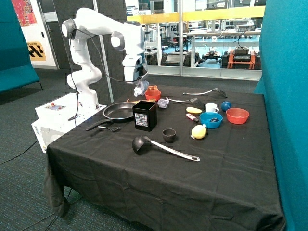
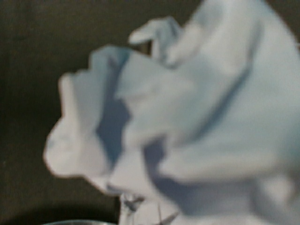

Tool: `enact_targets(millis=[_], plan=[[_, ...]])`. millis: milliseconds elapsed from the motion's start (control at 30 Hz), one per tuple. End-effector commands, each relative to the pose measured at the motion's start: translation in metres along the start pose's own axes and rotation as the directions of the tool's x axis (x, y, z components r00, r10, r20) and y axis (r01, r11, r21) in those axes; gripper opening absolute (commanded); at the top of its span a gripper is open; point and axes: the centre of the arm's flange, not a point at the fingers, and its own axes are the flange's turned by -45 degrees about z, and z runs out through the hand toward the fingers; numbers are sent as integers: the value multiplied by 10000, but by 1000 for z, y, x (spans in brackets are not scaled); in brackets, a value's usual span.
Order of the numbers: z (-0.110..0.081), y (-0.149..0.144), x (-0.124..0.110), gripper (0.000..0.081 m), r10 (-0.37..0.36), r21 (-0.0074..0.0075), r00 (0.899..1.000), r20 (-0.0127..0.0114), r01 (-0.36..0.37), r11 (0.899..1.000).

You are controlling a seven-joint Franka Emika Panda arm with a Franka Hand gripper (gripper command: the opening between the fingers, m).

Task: Throw away the rubbish paper

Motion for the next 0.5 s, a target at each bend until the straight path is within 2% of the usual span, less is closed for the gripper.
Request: enact_targets(millis=[0,100,467], plan=[[18,22,10,0,273,79,9995,131,-274,9996],[35,17,9,0,174,81,9998,130,-175,9998],[53,13,16,0,77,82,9999,129,-78,9999]])
